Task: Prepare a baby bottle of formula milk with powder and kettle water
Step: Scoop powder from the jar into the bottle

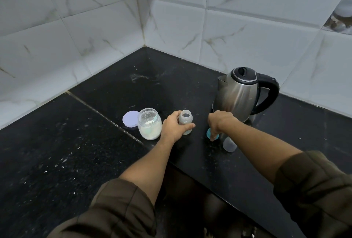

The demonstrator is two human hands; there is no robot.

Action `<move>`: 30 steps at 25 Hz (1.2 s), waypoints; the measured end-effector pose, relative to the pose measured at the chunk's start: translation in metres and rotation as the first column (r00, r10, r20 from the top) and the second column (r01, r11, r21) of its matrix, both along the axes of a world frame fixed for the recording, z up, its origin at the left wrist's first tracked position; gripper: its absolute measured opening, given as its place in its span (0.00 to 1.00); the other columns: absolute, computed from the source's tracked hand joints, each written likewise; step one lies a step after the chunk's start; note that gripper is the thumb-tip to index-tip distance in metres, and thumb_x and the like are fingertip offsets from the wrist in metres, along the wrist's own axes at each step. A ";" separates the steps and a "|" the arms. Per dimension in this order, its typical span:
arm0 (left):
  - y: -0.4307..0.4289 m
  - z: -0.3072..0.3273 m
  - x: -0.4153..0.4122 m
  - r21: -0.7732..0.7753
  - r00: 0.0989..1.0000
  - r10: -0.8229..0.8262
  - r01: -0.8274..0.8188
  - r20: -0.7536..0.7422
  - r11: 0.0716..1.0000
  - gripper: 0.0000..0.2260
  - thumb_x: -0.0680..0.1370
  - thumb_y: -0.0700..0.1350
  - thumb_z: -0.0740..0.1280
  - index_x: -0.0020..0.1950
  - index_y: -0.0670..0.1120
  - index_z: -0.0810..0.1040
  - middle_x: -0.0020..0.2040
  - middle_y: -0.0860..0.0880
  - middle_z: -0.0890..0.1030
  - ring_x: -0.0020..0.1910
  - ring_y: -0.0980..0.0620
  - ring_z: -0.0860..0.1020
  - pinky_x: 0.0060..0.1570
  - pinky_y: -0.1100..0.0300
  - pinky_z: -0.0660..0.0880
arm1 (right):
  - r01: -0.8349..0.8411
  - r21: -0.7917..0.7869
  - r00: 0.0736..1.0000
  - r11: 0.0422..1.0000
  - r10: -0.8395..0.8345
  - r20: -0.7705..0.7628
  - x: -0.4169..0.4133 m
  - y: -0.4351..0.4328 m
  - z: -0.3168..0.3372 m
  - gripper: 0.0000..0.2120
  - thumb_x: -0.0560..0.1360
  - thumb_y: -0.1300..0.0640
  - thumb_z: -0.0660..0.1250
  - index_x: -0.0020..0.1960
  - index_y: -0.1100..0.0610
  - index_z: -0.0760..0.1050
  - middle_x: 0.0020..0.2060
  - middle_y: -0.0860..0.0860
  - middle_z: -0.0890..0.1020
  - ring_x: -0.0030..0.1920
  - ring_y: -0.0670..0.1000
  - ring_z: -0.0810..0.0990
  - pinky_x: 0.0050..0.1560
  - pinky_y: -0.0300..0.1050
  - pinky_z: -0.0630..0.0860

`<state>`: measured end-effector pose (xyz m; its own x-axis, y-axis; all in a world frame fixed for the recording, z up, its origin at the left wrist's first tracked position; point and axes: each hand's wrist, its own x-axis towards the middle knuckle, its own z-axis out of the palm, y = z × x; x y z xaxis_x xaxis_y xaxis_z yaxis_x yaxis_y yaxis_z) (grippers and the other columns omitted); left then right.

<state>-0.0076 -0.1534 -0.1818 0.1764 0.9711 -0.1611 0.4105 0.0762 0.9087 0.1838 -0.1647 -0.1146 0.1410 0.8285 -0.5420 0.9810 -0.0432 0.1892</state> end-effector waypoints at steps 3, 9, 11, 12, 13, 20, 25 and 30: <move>-0.001 0.008 -0.003 -0.010 0.999 -0.029 0.029 -0.022 1.000 0.52 0.60 0.56 0.86 0.80 0.47 0.68 0.74 0.50 0.76 0.73 0.50 0.74 0.74 0.49 0.71 | 0.003 -0.057 1.000 0.998 -0.003 -0.006 -0.002 0.006 0.014 0.29 0.66 0.45 0.84 0.61 0.56 0.79 0.42 0.50 0.76 0.48 0.55 0.80 0.56 0.53 0.83; 0.004 0.068 -0.004 0.082 1.000 -0.003 0.002 0.009 0.997 0.53 0.65 0.75 0.72 0.83 0.51 0.60 0.80 0.53 0.67 0.77 0.50 0.68 0.77 0.50 0.66 | -0.006 -0.011 0.997 1.000 0.005 -0.073 -0.016 0.029 0.075 0.07 0.71 0.60 0.79 0.43 0.59 0.81 0.37 0.53 0.84 0.38 0.53 0.86 0.44 0.49 0.85; 0.015 0.094 -0.011 0.250 0.993 0.091 -0.108 0.079 0.962 0.37 0.77 0.68 0.66 0.80 0.50 0.68 0.75 0.52 0.75 0.73 0.51 0.74 0.74 0.55 0.69 | -0.038 0.203 0.990 0.978 0.064 -0.126 -0.026 0.036 0.095 0.03 0.72 0.58 0.73 0.45 0.55 0.84 0.39 0.50 0.85 0.43 0.54 0.86 0.47 0.48 0.84; 0.021 0.106 -0.020 0.342 0.985 0.145 -0.168 0.091 0.925 0.30 0.80 0.64 0.63 0.78 0.49 0.72 0.72 0.51 0.78 0.70 0.51 0.76 0.72 0.57 0.70 | -0.055 0.310 0.979 0.949 0.112 -0.169 -0.034 0.039 0.103 0.05 0.72 0.56 0.71 0.47 0.53 0.84 0.43 0.50 0.84 0.47 0.55 0.85 0.51 0.49 0.84; 0.027 0.114 -0.031 0.409 0.979 0.189 -0.205 0.082 0.889 0.26 0.82 0.62 0.60 0.76 0.49 0.74 0.70 0.51 0.80 0.69 0.51 0.77 0.70 0.57 0.70 | -0.065 0.379 0.960 0.923 0.161 -0.227 -0.045 0.041 0.109 0.05 0.73 0.55 0.70 0.47 0.50 0.83 0.47 0.50 0.84 0.52 0.56 0.84 0.55 0.50 0.83; 0.033 0.108 -0.128 0.304 0.956 0.108 -0.021 -0.274 0.952 0.50 0.68 0.81 0.56 0.80 0.50 0.67 0.74 0.51 0.76 0.73 0.50 0.73 0.73 0.49 0.69 | -0.299 0.381 0.848 0.875 0.427 -0.315 -0.137 0.047 0.114 0.07 0.77 0.54 0.70 0.41 0.45 0.81 0.46 0.49 0.86 0.51 0.55 0.84 0.54 0.52 0.82; 0.019 0.084 -0.151 0.139 0.901 -0.045 0.116 -0.432 0.983 0.61 0.54 0.78 0.75 0.81 0.51 0.64 0.77 0.53 0.73 0.74 0.51 0.72 0.72 0.51 0.70 | -0.399 0.251 0.836 0.882 0.462 -0.295 -0.173 0.048 0.097 0.10 0.79 0.59 0.67 0.53 0.53 0.87 0.54 0.52 0.87 0.56 0.56 0.84 0.61 0.55 0.80; 0.018 0.060 -0.158 0.093 0.885 -0.131 0.192 -0.447 0.977 0.55 0.54 0.64 0.84 0.77 0.51 0.68 0.71 0.54 0.77 0.69 0.52 0.75 0.68 0.53 0.73 | -0.438 0.139 0.868 0.888 0.458 -0.191 -0.189 0.049 0.075 0.11 0.82 0.55 0.63 0.49 0.57 0.84 0.47 0.54 0.84 0.53 0.59 0.83 0.57 0.53 0.81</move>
